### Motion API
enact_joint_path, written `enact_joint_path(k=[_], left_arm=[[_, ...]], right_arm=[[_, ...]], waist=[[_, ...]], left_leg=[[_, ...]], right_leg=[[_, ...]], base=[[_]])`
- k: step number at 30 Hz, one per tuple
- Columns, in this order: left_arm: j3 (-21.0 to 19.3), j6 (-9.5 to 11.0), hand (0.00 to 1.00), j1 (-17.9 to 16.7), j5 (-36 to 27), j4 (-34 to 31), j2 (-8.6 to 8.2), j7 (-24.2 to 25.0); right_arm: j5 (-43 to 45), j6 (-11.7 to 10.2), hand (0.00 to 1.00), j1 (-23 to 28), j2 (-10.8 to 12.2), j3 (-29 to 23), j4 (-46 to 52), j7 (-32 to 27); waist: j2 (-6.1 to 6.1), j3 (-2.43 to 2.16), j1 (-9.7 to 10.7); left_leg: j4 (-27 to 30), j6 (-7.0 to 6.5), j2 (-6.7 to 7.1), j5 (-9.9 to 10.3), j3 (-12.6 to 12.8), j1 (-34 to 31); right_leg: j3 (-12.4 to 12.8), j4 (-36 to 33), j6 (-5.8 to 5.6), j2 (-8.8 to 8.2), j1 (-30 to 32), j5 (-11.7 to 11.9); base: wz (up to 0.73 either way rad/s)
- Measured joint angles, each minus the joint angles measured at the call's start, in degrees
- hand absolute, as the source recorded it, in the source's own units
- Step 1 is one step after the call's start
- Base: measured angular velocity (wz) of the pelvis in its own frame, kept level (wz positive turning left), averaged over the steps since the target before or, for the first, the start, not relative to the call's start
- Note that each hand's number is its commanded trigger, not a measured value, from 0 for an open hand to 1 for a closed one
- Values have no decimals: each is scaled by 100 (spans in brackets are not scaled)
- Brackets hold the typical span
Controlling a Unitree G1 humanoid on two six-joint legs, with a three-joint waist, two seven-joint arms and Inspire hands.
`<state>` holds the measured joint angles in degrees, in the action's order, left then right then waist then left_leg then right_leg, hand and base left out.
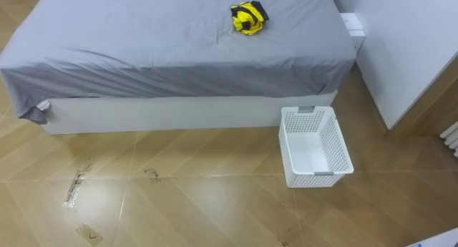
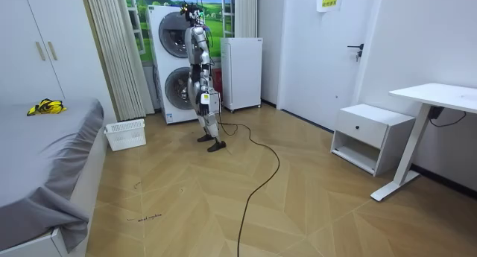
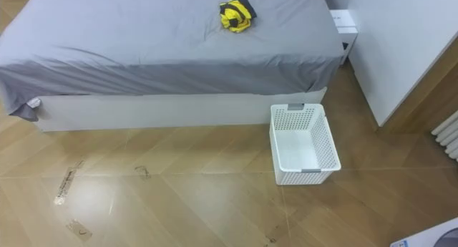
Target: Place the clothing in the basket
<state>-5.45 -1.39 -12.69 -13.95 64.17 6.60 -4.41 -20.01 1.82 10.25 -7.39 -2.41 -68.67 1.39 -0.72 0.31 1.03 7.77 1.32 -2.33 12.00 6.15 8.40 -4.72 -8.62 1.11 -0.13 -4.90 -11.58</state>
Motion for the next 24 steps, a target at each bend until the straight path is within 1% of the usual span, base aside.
enact_joint_path(k=[3, 4, 11, 24], left_arm=[[-6, 0, 0, -1, 30, 0, 1, 4], [-23, 2, 0, -4, 132, -1, 2, 11], [-10, 11, 0, 1, 224, 1, 14, 82], [-10, 7, 0, 5, 239, -3, 19, 118]], right_arm=[[36, 0, 0, -2, 0, 1, 4, 0], [65, 0, 0, -2, 0, -1, 4, 0], [31, -55, 0, -4, 1, 2, 4, 4], [28, -54, 0, 8, 1, 4, 9, 3]], waist=[[3, -10, -4], [-5, -13, -7], [-29, 2, -7], [-24, -11, -4]], left_leg=[[0, 0, 0, 0, 0, 2], [0, 0, 0, 0, -1, 8], [0, 0, 0, 0, -6, 5], [0, 0, 0, 0, -4, 12]], right_leg=[[0, -1, 0, 0, -4, 0], [-1, -4, 0, 0, -8, 0], [-3, -7, 0, -1, -8, 0], [16, -6, 0, 5, -7, 0]], base=[[0], [0], [0], [0]])
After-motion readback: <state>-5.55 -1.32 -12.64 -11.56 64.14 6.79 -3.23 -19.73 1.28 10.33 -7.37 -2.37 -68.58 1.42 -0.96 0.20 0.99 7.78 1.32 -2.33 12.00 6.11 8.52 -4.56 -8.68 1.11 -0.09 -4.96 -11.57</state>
